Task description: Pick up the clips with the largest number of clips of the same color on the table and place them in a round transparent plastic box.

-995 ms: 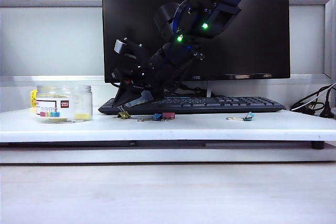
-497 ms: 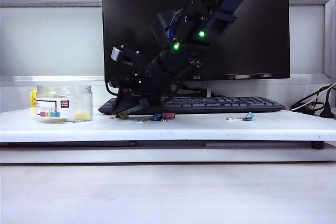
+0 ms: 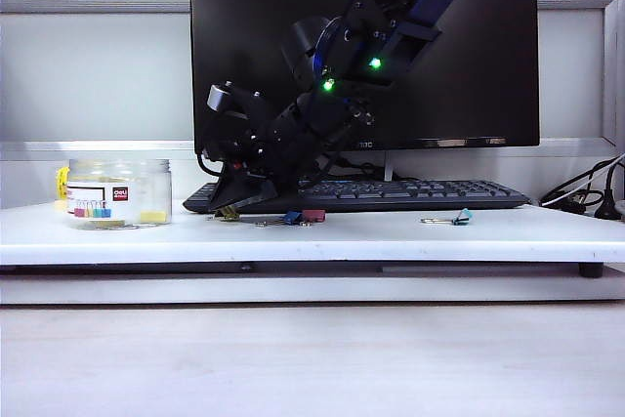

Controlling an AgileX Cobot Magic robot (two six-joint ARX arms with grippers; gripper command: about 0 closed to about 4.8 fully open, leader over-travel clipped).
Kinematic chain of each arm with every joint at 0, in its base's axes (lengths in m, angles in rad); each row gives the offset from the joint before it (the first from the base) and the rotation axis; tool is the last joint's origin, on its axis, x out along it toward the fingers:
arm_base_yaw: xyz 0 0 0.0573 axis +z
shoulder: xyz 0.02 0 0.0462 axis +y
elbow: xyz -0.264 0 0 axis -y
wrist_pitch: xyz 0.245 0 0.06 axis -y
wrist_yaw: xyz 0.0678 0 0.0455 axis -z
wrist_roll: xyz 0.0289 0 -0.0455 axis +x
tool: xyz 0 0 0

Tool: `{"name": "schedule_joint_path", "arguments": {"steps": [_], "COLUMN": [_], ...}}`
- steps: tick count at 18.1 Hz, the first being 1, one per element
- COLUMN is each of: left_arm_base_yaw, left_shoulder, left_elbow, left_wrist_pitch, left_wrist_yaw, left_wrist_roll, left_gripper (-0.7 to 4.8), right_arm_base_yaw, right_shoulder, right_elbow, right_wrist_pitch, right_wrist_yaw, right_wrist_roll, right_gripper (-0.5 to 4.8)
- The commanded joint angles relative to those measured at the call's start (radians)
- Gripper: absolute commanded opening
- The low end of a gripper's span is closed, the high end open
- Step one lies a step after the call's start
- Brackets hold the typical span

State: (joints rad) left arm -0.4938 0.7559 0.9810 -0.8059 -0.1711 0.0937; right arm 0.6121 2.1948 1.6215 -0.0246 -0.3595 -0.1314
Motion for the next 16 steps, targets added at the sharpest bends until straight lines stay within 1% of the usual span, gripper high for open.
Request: {"name": "schedule_joint_path", "arguments": {"steps": [1, 12, 14, 16], "left_arm_base_yaw": [0.0, 0.0, 0.0, 0.0], "left_shoulder": [-0.002, -0.002, -0.002, -0.002], "left_elbow": [0.002, 0.002, 0.002, 0.002], "left_wrist_pitch": [0.007, 0.007, 0.006, 0.007], "left_wrist_yaw": [-0.001, -0.002, -0.031, -0.035], "left_wrist_roll": [0.004, 0.007, 0.016, 0.027], "left_gripper": [1.75, 1.75, 1.75, 1.75], "right_arm_base_yaw": [0.0, 0.002, 0.004, 0.005], "right_shoulder": [-0.006, -0.109, -0.135, -0.162], "right_elbow": [0.003, 0.005, 0.005, 0.005], "right_wrist_pitch": [0.002, -0.006, -0.009, -0.009], "right_wrist_yaw": [-0.002, -0.003, -0.02, -0.047], "right_wrist_roll": [0.0, -0.007, -0.006, 0.005], "right_gripper": [0.44, 0.44, 0.44, 0.44]}}
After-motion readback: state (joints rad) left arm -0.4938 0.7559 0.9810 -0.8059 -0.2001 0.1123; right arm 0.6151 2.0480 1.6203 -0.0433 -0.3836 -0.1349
